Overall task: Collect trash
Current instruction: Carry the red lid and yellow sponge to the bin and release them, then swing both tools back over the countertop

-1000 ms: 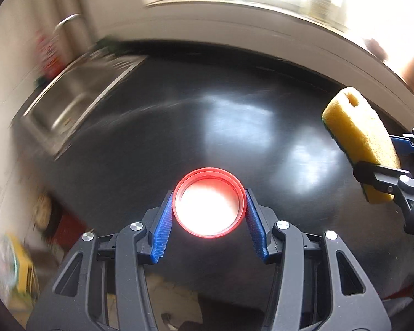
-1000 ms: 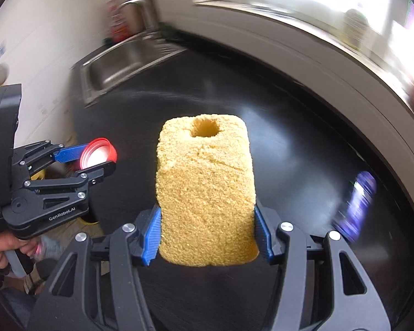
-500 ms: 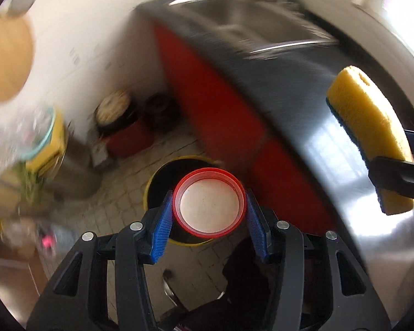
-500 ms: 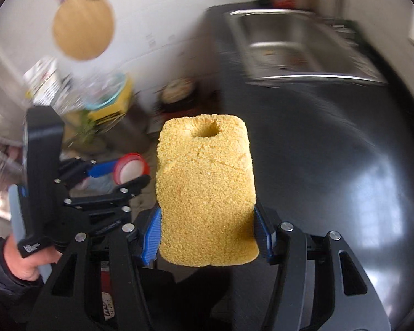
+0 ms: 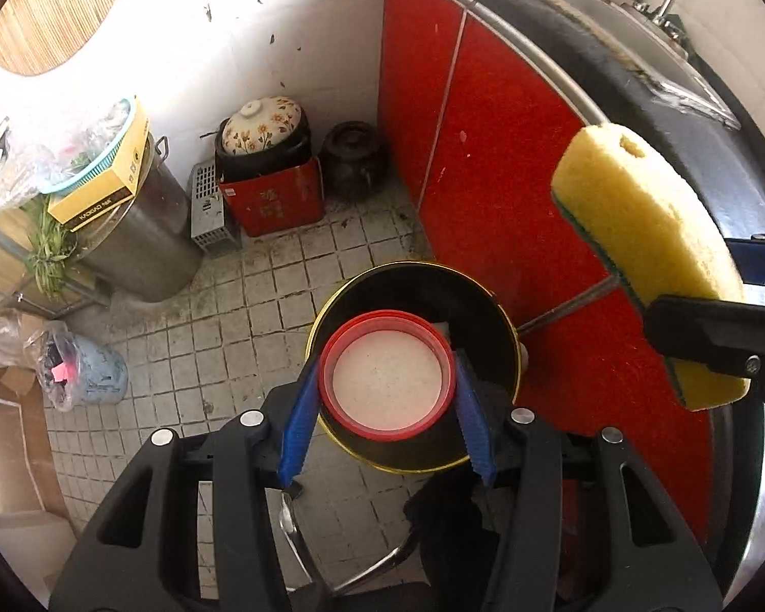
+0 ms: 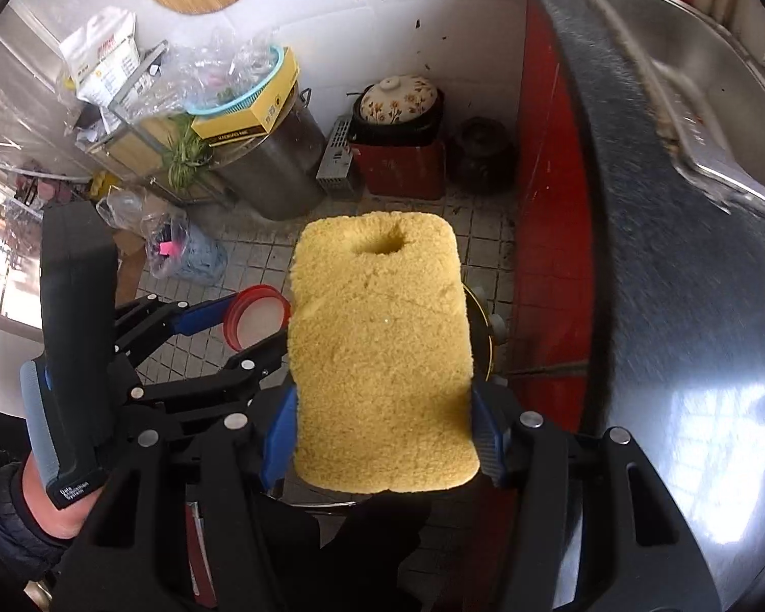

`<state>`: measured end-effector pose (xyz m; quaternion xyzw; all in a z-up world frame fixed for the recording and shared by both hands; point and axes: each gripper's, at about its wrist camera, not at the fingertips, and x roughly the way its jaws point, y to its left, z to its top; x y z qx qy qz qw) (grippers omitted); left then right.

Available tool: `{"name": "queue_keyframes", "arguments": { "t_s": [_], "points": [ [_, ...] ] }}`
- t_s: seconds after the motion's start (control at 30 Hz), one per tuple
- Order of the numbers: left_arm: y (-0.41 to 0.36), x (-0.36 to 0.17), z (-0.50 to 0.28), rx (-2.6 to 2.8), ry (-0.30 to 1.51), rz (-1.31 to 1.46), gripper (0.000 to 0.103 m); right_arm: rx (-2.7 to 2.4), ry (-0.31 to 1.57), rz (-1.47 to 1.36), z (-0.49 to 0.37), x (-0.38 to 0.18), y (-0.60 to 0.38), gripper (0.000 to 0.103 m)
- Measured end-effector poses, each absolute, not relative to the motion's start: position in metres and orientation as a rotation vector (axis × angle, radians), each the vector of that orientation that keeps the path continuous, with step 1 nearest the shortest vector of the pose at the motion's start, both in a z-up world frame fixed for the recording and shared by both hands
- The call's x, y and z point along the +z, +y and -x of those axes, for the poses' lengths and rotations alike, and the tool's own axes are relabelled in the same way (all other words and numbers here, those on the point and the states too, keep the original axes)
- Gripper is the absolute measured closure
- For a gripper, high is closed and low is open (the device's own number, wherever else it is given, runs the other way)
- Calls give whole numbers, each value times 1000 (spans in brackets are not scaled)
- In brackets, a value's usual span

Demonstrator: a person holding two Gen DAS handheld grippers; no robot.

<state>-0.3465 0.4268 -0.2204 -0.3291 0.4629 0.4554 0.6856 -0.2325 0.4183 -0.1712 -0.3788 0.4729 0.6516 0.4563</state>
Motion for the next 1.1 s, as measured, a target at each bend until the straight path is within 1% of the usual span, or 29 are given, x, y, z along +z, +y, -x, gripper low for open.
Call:
{"name": "queue_keyframes", "arguments": {
  "t_s": [0.07, 0.1, 0.13, 0.17, 0.33, 0.4, 0.5, 0.57, 0.63, 0.77, 0.9, 1.1],
  "points": [
    [432, -226, 346, 1016, 1028, 745, 54, 1612, 1151, 949, 234, -175, 426, 44],
    [434, -228, 347, 1016, 1023, 745, 49, 1615, 1146, 958, 235, -177, 430, 43],
    [435, -230, 346, 1018, 1022, 744, 39, 1608, 1144, 962, 231, -178, 426, 39],
    [438, -231, 347, 1026, 1021, 744, 23, 1604, 1143, 961, 230, -179, 426, 35],
    [443, -233, 356, 1025, 1005, 761, 22, 1592, 1152, 943, 219, -174, 421, 29],
    [442, -230, 357, 1024, 1012, 754, 22, 1576, 1155, 925, 212, -166, 413, 29],
    [432, -211, 352, 1009, 1006, 715, 22, 1544, 1143, 854, 193, -140, 388, 28],
    [423, -196, 341, 997, 1003, 661, 22, 1507, 1113, 797, 177, -117, 364, 26],
    [406, -171, 319, 968, 990, 580, 19, 1413, 1074, 729, 148, -88, 328, 23],
    [358, -122, 253, 841, 951, 421, 17, 1191, 1002, 621, 89, -34, 241, 23],
    [291, -84, 164, 621, 916, 296, 15, 916, 951, 513, 26, 10, 125, 21],
    [167, -49, 43, 271, 886, 122, 15, 572, 949, 367, -32, 26, -39, 20]
  ]
}}
